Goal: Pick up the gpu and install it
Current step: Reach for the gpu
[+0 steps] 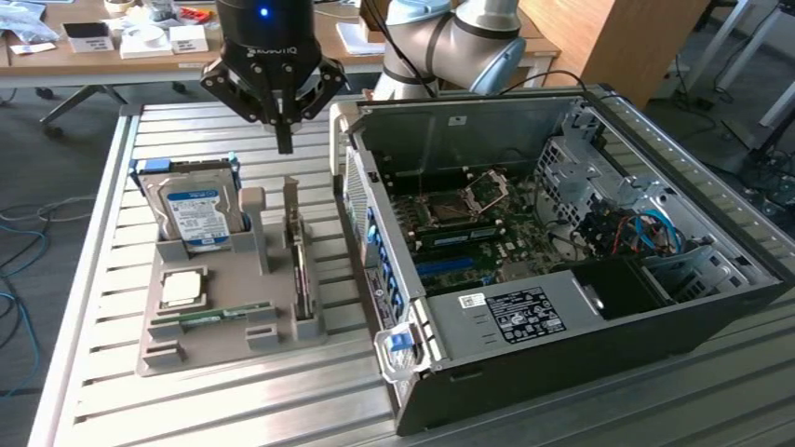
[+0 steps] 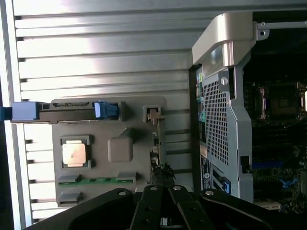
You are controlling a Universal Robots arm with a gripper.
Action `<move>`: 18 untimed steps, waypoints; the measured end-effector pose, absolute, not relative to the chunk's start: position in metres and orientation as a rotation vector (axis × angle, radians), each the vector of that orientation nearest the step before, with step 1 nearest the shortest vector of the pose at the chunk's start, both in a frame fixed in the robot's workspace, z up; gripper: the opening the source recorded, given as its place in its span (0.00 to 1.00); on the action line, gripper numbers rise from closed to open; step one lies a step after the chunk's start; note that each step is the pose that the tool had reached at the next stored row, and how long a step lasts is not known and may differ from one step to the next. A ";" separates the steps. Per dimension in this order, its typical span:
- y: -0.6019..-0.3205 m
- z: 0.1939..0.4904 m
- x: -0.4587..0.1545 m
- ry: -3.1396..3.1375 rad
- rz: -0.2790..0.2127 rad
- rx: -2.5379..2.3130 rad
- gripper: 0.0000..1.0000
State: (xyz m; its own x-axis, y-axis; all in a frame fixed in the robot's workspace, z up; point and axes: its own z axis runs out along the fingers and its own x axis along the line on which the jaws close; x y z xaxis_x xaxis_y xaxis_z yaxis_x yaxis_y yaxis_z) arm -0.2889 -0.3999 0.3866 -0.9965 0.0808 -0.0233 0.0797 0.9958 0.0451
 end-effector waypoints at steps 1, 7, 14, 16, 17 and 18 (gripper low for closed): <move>-0.400 0.387 -0.289 3.113 0.069 0.125 0.11; -0.404 0.387 -0.289 3.113 0.069 0.125 0.11; -0.408 0.387 -0.289 3.113 0.069 0.125 0.11; -0.409 0.387 -0.289 3.113 0.069 0.125 0.11; -0.409 0.387 -0.289 3.113 0.069 0.125 0.11; -0.410 0.387 -0.289 3.113 0.069 0.125 0.11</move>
State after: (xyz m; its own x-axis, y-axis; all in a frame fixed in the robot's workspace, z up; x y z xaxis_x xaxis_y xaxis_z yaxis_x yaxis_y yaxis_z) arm -0.2894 -0.4100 0.3866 -0.9965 0.0808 -0.0233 0.0797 0.9958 0.0451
